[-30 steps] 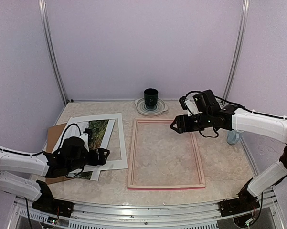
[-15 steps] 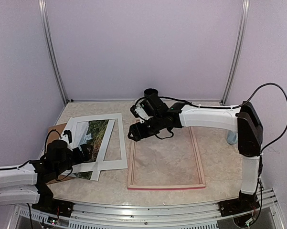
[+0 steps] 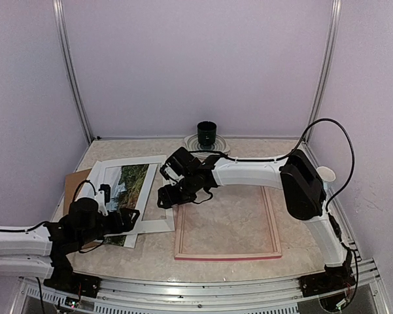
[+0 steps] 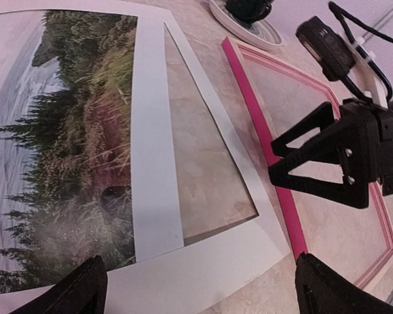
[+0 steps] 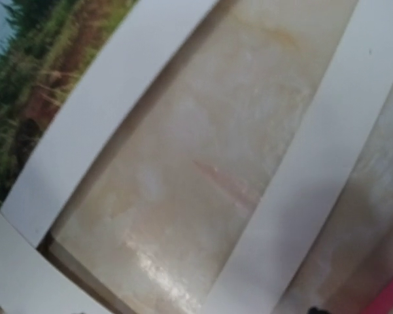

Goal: Put the photo into the frame
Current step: Pick up the mat board from the photo.

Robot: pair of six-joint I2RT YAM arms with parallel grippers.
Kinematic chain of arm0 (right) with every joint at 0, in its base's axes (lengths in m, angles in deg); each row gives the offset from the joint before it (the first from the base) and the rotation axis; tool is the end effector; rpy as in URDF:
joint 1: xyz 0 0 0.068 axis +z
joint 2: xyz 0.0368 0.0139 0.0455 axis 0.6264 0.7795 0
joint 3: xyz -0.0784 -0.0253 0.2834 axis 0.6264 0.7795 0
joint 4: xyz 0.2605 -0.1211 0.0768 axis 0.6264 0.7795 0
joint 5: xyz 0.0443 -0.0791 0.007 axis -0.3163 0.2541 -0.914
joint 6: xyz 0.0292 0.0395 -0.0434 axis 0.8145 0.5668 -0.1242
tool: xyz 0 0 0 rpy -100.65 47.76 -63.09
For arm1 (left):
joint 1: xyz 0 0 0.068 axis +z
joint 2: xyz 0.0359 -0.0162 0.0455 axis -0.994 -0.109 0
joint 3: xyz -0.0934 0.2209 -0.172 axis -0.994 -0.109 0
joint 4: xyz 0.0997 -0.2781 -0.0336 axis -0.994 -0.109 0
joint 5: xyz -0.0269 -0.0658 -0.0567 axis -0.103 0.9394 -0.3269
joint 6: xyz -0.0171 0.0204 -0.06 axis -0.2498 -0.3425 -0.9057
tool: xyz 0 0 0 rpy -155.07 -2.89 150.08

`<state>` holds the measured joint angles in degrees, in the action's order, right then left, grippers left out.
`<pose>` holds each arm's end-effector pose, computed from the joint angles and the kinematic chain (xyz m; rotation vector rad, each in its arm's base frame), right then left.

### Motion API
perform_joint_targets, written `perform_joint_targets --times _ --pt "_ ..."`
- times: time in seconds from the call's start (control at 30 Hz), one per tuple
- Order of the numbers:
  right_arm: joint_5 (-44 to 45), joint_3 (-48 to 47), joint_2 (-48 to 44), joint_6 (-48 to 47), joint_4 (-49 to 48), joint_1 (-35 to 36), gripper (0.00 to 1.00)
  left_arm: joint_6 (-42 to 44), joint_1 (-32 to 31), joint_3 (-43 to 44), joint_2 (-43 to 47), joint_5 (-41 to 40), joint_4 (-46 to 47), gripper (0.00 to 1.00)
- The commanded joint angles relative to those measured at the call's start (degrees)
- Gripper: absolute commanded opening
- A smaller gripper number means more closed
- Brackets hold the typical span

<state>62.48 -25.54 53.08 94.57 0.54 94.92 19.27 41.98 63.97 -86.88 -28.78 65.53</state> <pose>0.3155 0.4856 0.1607 -0.6786 2.5717 0.7893 0.1541 -0.1230 0.1317 -0.0652 2.1144 -0.6357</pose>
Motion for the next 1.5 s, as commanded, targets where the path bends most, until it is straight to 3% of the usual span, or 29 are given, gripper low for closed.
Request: perform_joint_targets --times 0.0,0.4,0.57,0.73,0.83,1.03,1.3,1.47 --pt "-0.6 0.9 -1.1 1.0 0.5 0.2 0.74 6.4 -6.0 3.7 -0.1 -2.2 0.2 0.99" --pt "2.5 25.3 -24.0 -3.9 -4.5 -3.7 0.78 15.9 -20.0 21.9 -8.7 -18.0 -12.8 0.99" --pt "0.4 30.7 -30.0 -5.8 -6.4 -4.7 0.79 18.1 -24.6 35.9 -16.4 -26.7 -26.8 0.99" --pt "0.5 36.1 -35.0 -7.0 -9.0 -5.0 0.79 27.4 -27.0 44.2 -23.3 -31.2 -37.2 0.99" --pt "0.2 36.7 -35.8 -8.1 -9.0 -5.3 0.79 33.2 -26.9 44.2 -25.9 -29.1 -38.4 0.99" --pt "-1.1 36.5 -35.7 -10.0 -7.7 -5.3 0.79 45.1 -24.9 41.9 -26.1 -16.9 -41.1 0.99" --pt "-1.0 38.1 -35.9 -9.6 -9.3 -5.4 0.79 50.4 -22.6 36.4 -28.8 -19.6 -45.2 0.99" --pt "-1.5 37.9 -35.0 -9.3 -9.7 -5.3 0.79 52.8 -21.8 31.4 -27.9 -20.3 -39.4 0.98"
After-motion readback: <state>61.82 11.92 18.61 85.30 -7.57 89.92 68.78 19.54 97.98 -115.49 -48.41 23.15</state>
